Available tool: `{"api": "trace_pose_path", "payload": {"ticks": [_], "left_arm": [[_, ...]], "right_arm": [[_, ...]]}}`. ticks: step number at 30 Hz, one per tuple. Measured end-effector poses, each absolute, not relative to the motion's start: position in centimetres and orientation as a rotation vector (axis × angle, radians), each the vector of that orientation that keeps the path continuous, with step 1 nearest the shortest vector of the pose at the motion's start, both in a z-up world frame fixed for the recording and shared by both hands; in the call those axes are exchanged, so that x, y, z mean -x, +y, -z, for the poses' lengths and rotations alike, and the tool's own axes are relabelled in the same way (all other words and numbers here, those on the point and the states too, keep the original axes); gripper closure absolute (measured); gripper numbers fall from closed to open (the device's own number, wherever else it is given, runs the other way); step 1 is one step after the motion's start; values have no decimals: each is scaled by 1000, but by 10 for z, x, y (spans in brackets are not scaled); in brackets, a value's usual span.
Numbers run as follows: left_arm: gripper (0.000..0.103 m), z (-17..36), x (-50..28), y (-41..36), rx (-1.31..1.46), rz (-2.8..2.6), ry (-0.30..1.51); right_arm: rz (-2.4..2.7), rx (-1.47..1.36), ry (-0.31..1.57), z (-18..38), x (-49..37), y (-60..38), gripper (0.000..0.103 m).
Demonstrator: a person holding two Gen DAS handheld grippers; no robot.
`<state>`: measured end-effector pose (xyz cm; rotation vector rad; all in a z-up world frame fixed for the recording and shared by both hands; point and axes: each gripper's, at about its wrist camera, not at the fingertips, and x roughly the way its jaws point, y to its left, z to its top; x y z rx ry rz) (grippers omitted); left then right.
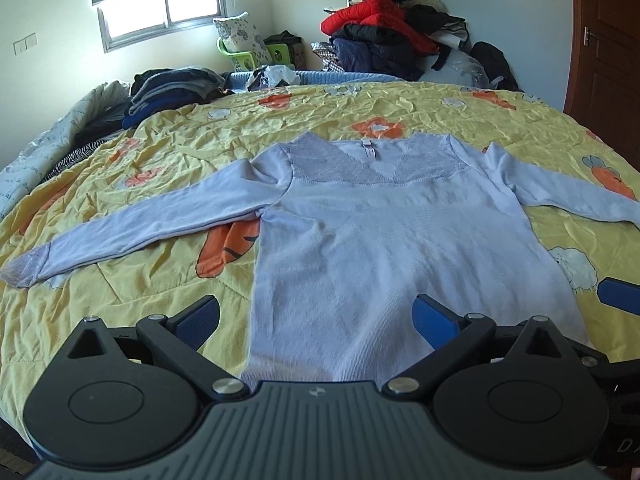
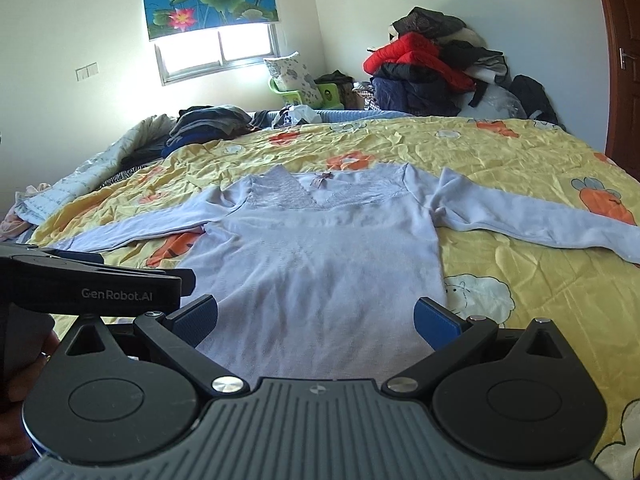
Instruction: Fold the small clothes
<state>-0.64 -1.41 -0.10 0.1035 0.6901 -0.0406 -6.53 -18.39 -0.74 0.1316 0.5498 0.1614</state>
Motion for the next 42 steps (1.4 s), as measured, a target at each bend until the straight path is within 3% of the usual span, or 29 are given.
{"api": "trace_pose_path", "payload": {"ticks": [26,42], "left_arm": [[0,7,-21,-16,-88,21,735],[0,4,-43,-47,-162,31,708]], "right_arm": [[-79,-21,620,15,53,-184,0],[-21,-122,568,13,39,-236,0]]}}
